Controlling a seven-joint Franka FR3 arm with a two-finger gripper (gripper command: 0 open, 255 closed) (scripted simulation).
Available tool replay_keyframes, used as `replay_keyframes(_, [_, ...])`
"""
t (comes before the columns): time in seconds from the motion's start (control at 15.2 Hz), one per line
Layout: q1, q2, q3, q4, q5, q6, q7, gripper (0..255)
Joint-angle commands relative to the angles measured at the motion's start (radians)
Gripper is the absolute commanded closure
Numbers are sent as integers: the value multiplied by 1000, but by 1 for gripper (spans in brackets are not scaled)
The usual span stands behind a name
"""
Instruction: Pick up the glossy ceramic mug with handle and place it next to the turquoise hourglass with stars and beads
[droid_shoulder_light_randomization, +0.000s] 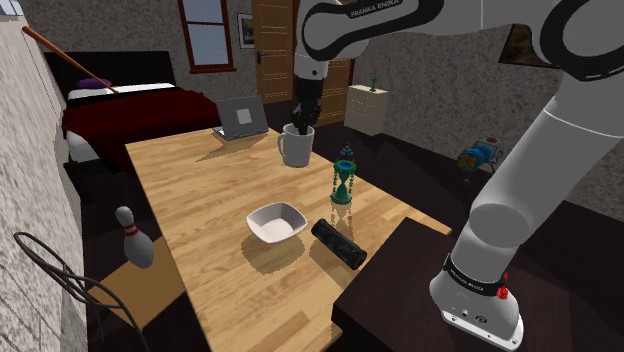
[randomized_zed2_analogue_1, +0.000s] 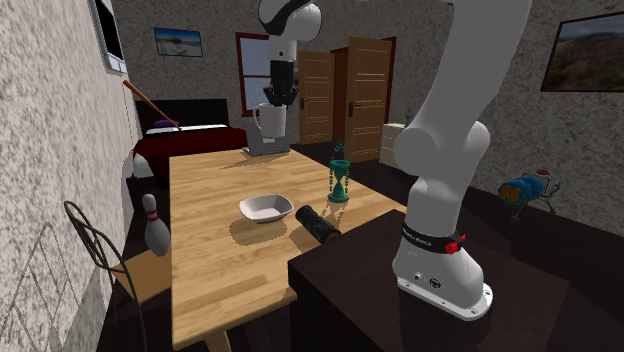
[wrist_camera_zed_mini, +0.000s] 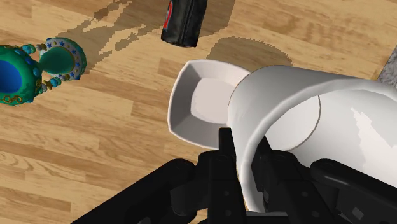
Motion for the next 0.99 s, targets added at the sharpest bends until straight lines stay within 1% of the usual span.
replay_keyframes(0.0, [-21,21,-28,25,-7,-7,-47,255])
replay_keyframes(0.46, [-91,120,-111,137,-23,-29,-193,255])
replay_keyframes(0.92, [-161,260,-180,311,-27,-70,-329,255])
